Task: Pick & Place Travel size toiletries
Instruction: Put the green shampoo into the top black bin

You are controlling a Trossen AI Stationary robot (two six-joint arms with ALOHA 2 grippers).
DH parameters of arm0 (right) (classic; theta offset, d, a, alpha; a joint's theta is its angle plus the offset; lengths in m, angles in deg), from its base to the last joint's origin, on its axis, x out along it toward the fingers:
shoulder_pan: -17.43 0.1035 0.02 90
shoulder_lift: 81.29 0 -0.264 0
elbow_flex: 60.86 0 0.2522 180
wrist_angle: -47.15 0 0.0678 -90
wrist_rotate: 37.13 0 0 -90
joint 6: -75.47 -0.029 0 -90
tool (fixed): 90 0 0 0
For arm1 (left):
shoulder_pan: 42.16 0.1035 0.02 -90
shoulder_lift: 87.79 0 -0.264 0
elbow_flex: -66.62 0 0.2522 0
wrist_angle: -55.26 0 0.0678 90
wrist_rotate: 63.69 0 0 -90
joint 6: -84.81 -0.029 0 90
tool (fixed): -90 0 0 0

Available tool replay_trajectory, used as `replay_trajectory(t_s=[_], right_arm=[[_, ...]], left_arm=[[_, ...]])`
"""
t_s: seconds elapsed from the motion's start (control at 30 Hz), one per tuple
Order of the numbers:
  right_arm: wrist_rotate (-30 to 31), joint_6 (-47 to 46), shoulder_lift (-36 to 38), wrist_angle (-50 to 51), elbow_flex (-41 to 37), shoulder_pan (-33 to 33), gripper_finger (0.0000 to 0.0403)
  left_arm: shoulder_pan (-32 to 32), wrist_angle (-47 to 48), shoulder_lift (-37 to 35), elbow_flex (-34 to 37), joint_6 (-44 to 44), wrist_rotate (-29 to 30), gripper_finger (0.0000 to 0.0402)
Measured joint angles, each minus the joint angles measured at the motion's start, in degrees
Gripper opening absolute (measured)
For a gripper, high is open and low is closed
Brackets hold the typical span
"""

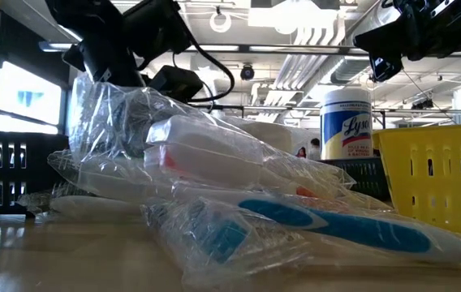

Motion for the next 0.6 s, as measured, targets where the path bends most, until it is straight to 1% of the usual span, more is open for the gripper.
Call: replay_trajectory(t_s=[0.2,0.27,0.6], right_arm=[[0.0,0.04,-0.02,0.0,0.0,0.0,0.0003],[0.0,0.07,0.0,0.01,0.0,0.0,0.0003],[0.0,0.17,0.0,0.18,0.0,0.0,0.0003]], left_arm=[[-0.01,-0.18,-0.15,0.07,-1.05,-0.21,0.0293],[-0.01,-0.15,-0.15,0.07,-1.13,-0.19,0.0286],[-0.01,0.21,-0.07,0.17,-1.14,-0.2,0.0202]])
